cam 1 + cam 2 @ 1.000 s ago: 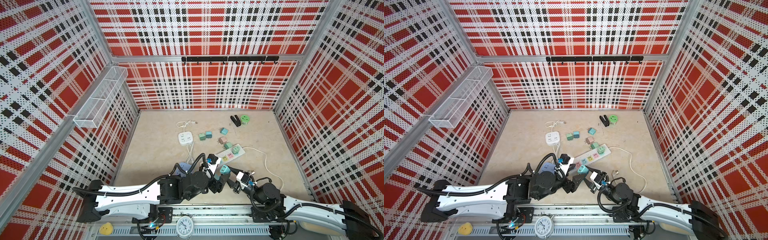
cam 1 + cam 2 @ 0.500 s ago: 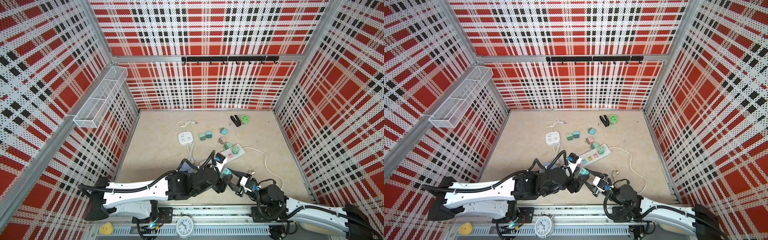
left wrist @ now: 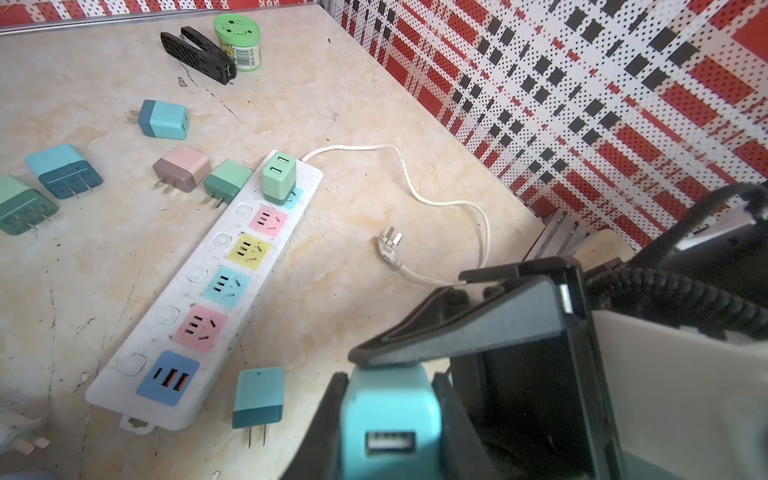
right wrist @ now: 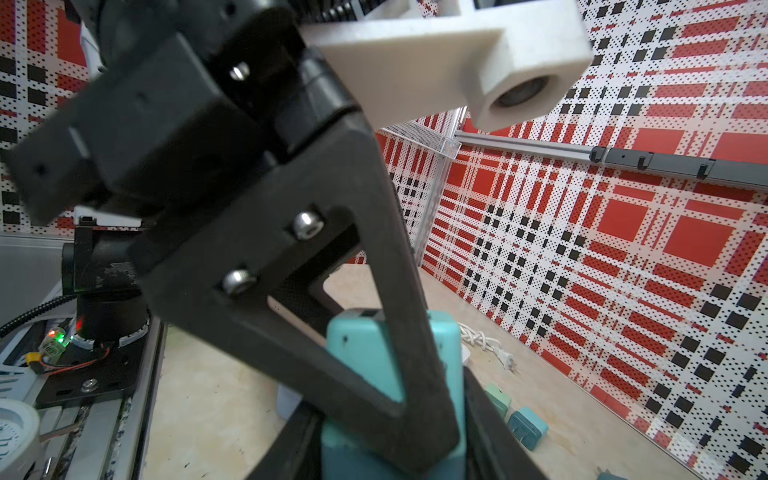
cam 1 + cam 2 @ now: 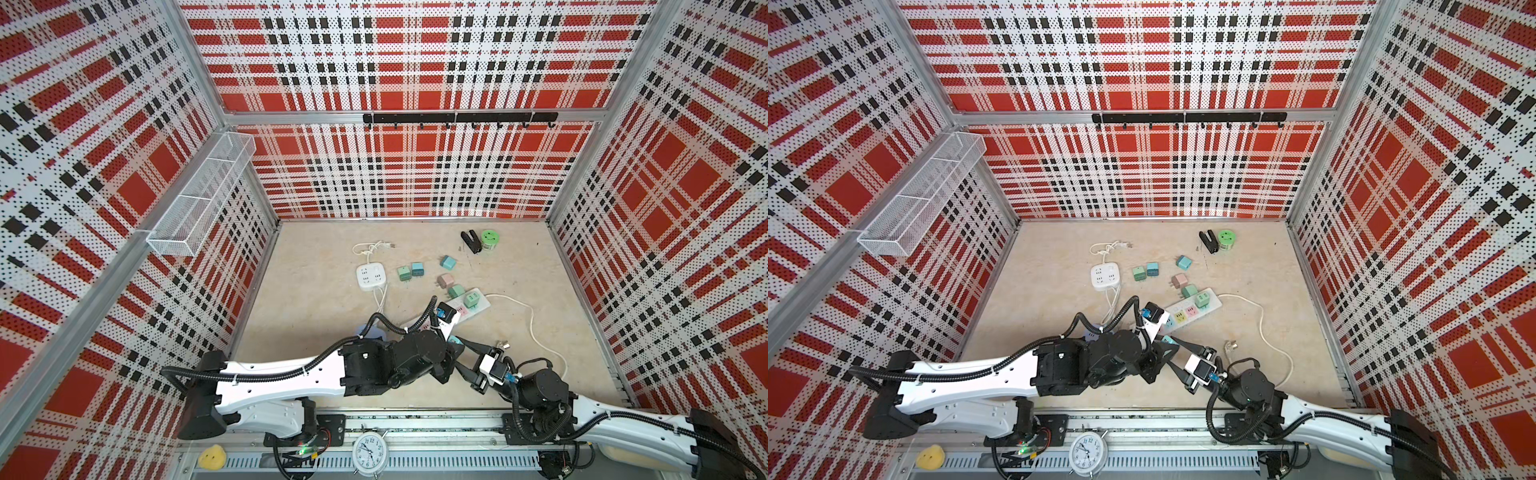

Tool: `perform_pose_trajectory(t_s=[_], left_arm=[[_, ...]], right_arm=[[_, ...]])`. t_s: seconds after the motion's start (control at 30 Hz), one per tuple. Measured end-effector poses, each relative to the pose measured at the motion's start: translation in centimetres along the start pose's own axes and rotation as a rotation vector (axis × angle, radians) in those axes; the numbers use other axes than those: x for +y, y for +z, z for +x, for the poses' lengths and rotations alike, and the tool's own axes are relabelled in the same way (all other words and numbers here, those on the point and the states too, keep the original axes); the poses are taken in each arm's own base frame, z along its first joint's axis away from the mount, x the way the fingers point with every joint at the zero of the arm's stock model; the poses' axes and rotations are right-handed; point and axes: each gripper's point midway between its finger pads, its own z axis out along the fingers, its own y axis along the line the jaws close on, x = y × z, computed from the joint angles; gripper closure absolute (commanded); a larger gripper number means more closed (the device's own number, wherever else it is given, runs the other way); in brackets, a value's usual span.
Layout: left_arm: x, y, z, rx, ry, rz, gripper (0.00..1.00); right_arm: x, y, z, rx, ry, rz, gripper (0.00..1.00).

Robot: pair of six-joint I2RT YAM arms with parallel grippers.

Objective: Insert the plug
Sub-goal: 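Close left gripper on the teal adapter held by the right gripper, then open right gripper and draw it back while left gripper keeps the adapter, then carry the teal adapter with left gripper over the strip beside the green adapter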

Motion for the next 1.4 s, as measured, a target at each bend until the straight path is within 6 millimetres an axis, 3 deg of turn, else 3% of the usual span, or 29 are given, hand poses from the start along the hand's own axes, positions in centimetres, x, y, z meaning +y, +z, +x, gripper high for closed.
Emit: perform_pose_trajectory(t_s=[0.07,0.1,0.27,0.47,0.63,0.8,0.9,1.13,1.27,1.4], left_arm=[[0.0,0.0,0.0,0.0,0.001,0.0,1.0],[0.0,0.0,0.0,0.001,0.005,0.0,1.0],[0.8,0.0,-0.3,0.006,0.046,-0.005,1.0],[3.6,-0.8,-2.7,-0.017,0.066,-0.047,1.0],[5.2,-1.8,-4.8,-0.064,0.182,-0.088,1.0],[4.0,-1.8,-4.3,-0.036,0.395,-0.02,1.0],[3.8,-1.0,-3.6,-0.008,0.493,-0.004,1.0],[3.9,3.3,-1.1,0.133,0.669,0.018,1.0],[4.6,4.8,-0.8,0.171,0.691,0.048,1.0],[5.7,6.4,-1.6,0.186,0.687,0.066,1.0]], right_arm=[[0.0,0.0,0.0,0.0,0.0,0.0,0.42],[0.0,0.0,-0.1,-0.002,0.005,0.0,0.32],[-0.3,-0.1,0.0,0.001,0.036,0.016,0.01],[-1.8,-0.3,0.1,0.015,0.052,0.098,0.0],[-5.2,-1.1,0.8,0.057,0.07,0.292,0.0],[-10.3,-2.5,3.6,0.193,0.11,0.524,0.0],[-13.4,-4.4,4.9,0.244,0.152,0.675,0.0],[-18.6,-9.3,8.7,0.369,0.258,0.961,0.0],[-20.0,-11.4,10.6,0.412,0.336,1.054,0.0],[-20.2,-12.0,11.4,0.422,0.391,1.079,0.0]])
